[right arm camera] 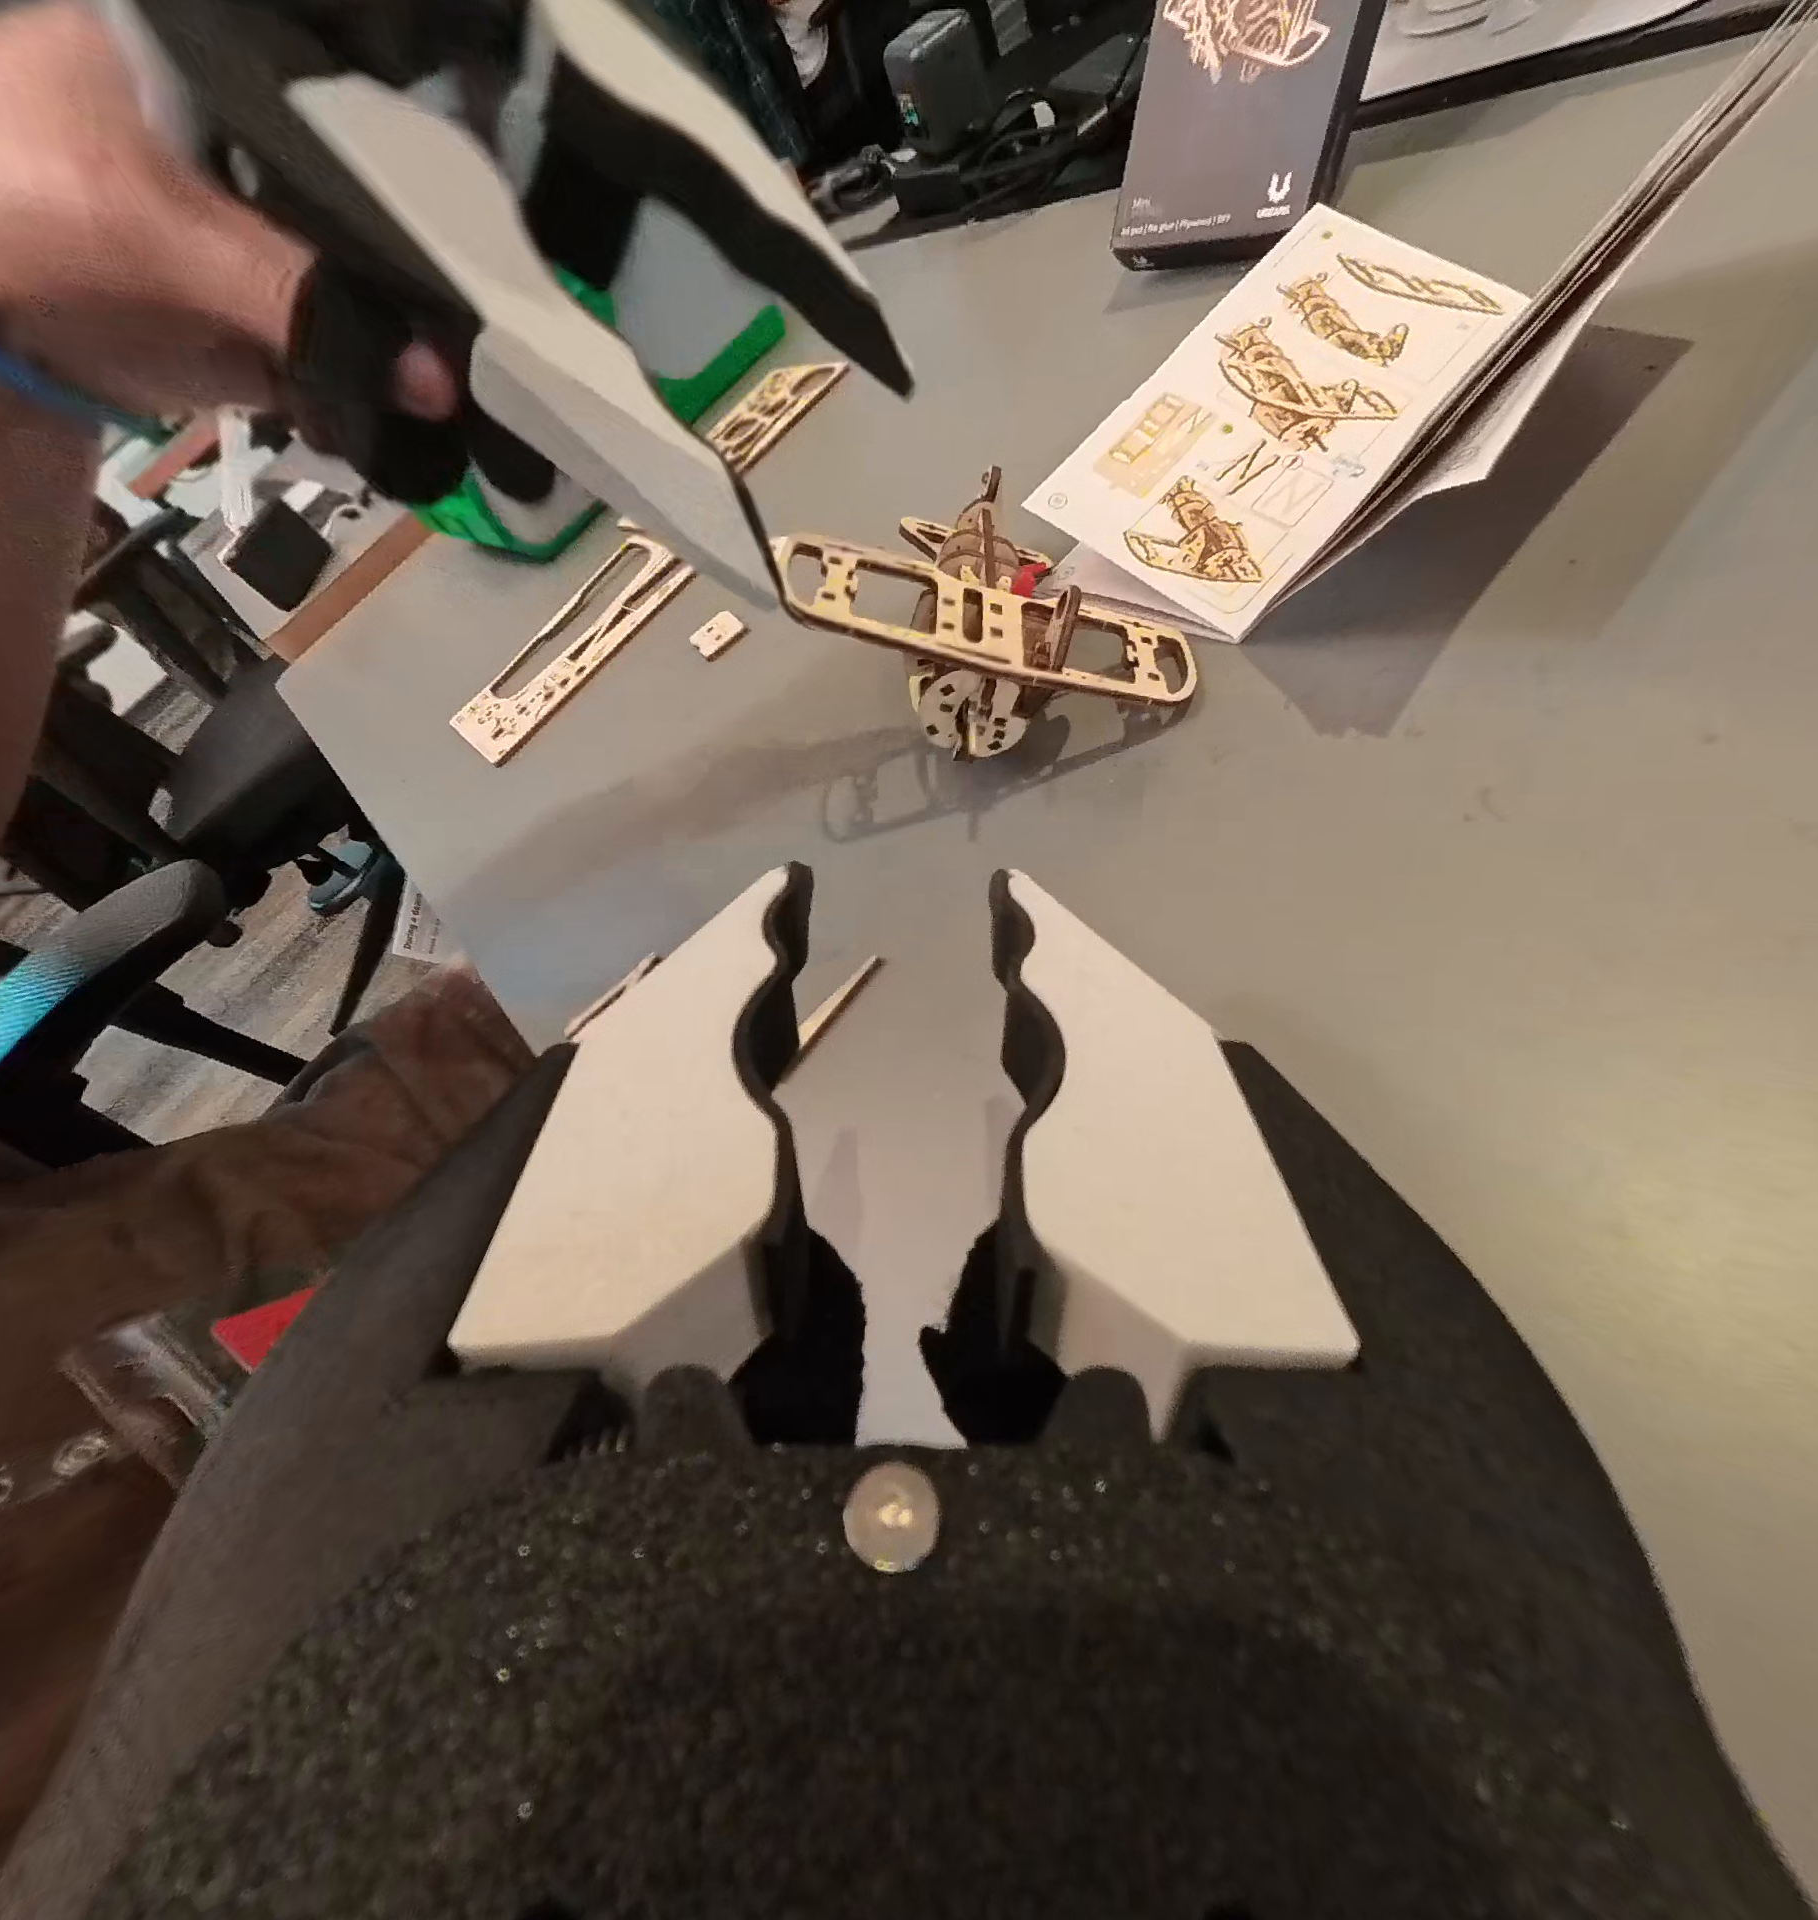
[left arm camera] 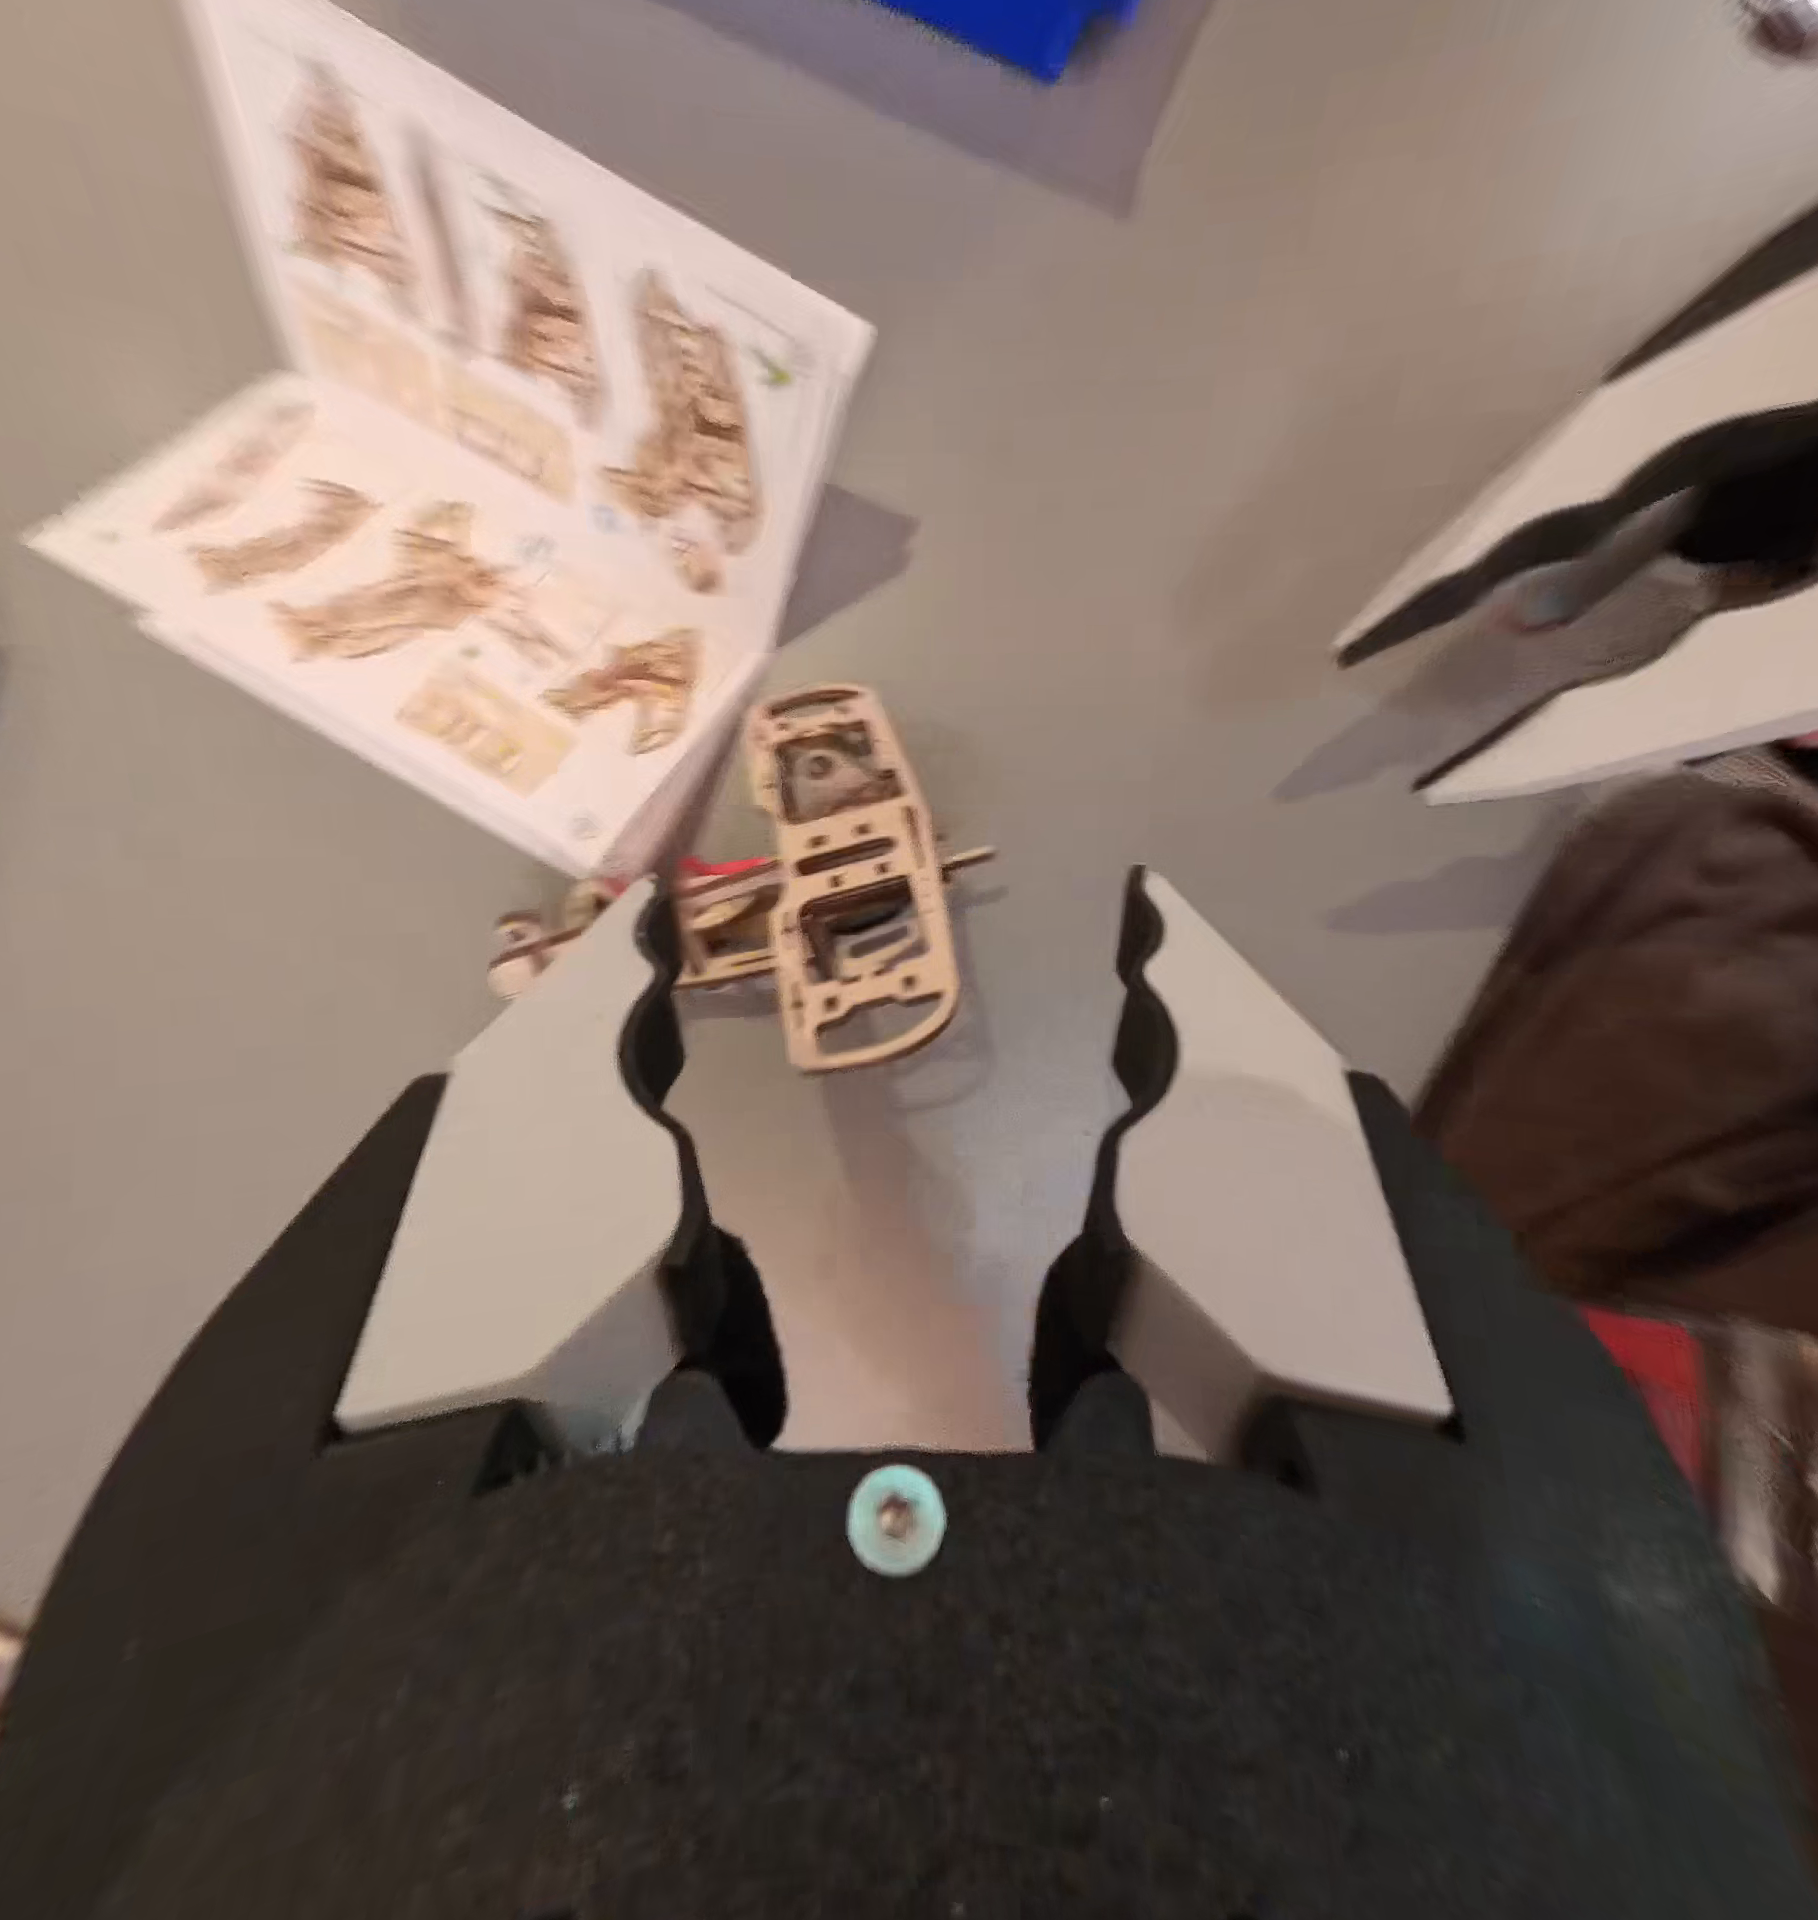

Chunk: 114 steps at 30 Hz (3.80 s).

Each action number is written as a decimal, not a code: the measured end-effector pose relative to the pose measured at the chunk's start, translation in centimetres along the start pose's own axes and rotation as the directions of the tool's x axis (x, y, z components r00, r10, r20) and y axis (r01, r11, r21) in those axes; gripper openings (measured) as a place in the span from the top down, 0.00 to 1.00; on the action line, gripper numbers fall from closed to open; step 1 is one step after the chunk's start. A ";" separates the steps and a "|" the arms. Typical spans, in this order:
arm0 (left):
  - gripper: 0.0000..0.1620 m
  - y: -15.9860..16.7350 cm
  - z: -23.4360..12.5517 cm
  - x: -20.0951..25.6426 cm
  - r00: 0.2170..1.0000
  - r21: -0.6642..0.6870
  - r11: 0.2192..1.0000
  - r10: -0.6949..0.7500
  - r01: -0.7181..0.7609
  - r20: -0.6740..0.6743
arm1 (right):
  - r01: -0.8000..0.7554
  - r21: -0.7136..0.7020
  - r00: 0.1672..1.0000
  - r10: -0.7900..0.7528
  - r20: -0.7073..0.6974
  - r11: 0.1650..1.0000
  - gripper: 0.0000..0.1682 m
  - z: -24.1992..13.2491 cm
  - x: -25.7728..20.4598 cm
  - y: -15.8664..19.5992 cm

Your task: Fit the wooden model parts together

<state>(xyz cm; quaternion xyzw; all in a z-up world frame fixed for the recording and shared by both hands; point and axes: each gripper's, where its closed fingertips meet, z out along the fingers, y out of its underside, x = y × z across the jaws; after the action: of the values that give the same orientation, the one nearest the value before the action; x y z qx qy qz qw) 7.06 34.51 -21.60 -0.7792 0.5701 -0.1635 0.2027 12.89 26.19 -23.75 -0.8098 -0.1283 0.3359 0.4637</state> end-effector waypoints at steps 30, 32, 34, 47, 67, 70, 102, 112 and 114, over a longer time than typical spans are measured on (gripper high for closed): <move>0.71 7.0 1.4 0.5 0.981 -0.164 0.973 -0.177 0.162 -0.081 | -0.542 -0.046 0.808 0.535 0.246 0.839 0.66 3.6 -2.5 0.3; 0.71 6.8 0.7 0.8 0.989 -0.054 0.989 -0.143 0.141 -0.031 | -0.646 -0.092 0.704 0.638 0.310 0.758 0.66 5.2 -3.7 0.2; 0.71 6.6 0.0 1.7 0.996 0.018 0.995 -0.094 0.094 0.010 | -0.700 -0.092 0.655 0.689 0.312 0.708 0.64 6.6 -4.2 0.2; 0.71 3.9 -3.1 4.8 0.961 0.303 0.941 0.071 -0.154 0.267 | -0.804 -0.149 0.427 0.733 0.530 0.576 0.74 8.7 -7.6 -2.9; 0.56 8.7 -3.1 0.9 0.846 0.382 0.780 -0.334 0.496 -0.416 | 0.915 -0.373 0.117 -0.987 -0.113 0.151 0.75 10.9 -2.2 -3.1; 0.52 9.6 -1.6 1.7 0.856 0.292 0.880 -0.208 0.375 -0.473 | 0.934 -0.333 0.098 -0.990 -0.103 0.127 0.76 10.8 -3.1 -1.9; 0.73 11.4 3.1 3.0 0.970 0.188 0.981 0.088 -0.045 -0.225 | 0.806 -0.318 0.469 -0.867 -0.170 0.499 0.52 5.3 -4.1 1.4; 0.73 12.2 3.8 2.5 0.989 0.228 0.966 0.137 -0.120 -0.063 | 0.508 -0.238 0.774 -0.561 -0.294 0.827 0.55 0.1 -0.9 1.2; 0.73 12.3 3.8 2.7 0.986 0.236 0.964 0.143 -0.121 -0.080 | 0.453 -0.236 0.811 -0.508 -0.290 0.860 0.55 0.1 -0.2 1.3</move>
<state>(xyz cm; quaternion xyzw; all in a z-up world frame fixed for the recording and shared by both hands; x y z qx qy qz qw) -0.39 29.17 -31.00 -0.7019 0.6072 -0.2520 0.2741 12.54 25.38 -24.79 -0.8300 -0.2723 0.0503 0.4841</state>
